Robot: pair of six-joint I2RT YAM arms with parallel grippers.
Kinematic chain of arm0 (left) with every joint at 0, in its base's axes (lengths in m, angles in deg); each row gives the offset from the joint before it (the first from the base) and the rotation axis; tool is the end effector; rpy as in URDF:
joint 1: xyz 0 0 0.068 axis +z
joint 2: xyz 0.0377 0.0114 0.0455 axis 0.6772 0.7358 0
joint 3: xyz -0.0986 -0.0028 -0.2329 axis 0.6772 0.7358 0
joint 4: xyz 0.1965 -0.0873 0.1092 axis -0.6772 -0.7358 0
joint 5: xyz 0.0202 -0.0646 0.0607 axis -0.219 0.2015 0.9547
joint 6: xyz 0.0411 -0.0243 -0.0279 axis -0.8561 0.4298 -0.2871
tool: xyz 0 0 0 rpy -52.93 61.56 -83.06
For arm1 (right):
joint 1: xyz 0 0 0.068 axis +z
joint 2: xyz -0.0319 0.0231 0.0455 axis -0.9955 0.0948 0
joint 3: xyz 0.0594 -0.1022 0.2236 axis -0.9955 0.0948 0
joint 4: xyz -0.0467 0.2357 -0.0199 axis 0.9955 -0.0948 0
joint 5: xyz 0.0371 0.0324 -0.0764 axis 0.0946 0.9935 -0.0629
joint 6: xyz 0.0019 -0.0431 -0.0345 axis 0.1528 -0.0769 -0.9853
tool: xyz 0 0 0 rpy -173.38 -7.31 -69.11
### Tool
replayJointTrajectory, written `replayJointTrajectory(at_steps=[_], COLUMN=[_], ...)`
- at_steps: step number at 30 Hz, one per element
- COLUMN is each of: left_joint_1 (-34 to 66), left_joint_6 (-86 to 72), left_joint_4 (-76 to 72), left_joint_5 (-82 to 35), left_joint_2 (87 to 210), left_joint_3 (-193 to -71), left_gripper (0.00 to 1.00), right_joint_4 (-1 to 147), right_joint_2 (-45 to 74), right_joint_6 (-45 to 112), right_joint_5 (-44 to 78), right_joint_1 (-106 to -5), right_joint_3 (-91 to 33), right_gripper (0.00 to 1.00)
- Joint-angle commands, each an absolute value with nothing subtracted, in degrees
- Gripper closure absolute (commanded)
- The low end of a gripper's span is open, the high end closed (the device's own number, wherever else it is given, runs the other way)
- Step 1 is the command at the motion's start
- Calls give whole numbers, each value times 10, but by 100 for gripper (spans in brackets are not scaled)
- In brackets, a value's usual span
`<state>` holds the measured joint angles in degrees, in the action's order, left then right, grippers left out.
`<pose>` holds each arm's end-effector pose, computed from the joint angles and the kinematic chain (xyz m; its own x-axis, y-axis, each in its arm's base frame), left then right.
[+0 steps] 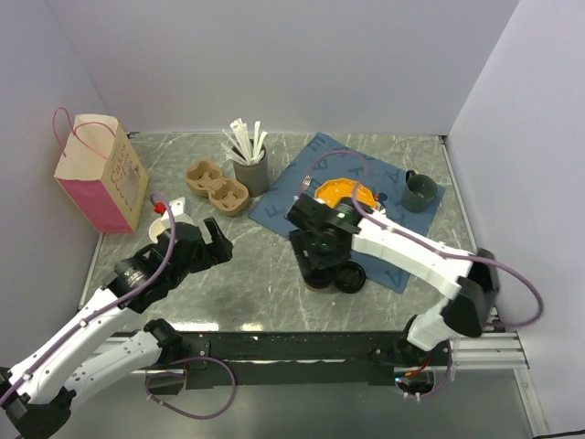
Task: Pack the takeout coffee
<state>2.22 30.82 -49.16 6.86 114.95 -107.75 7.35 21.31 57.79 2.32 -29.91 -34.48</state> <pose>0.1151 -0.0792 0.2900 -0.5986 -0.4153 -0.6849 -0.1195 0.8918 -0.4363 0.1614 0.2200 0.2833 -0.8834 -0.3532 -0.3078 -0.3868 0.9206 0.0538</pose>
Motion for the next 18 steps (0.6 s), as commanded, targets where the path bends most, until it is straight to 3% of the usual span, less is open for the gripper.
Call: replayJointTrajectory(at_steps=[1,8,18], left_joint_1=[24,24,25], left_joint_6=[286,272,256], left_joint_4=[-446,-418,-396], left_joint_5=[56,44,31], left_joint_2=[1151,1168,1198], left_joint_3=[-1063,-1051,-1049], left_gripper=[3,3,3], right_joint_4=[-11,-30,41], right_joint_2=[104,-41,-93], right_joint_6=[655,707,715], right_joint_5=[-4,-12,-16], right_joint_1=[-331,-407,-472], right_joint_3=[-293,-136,-27], right_gripper=[28,28,27])
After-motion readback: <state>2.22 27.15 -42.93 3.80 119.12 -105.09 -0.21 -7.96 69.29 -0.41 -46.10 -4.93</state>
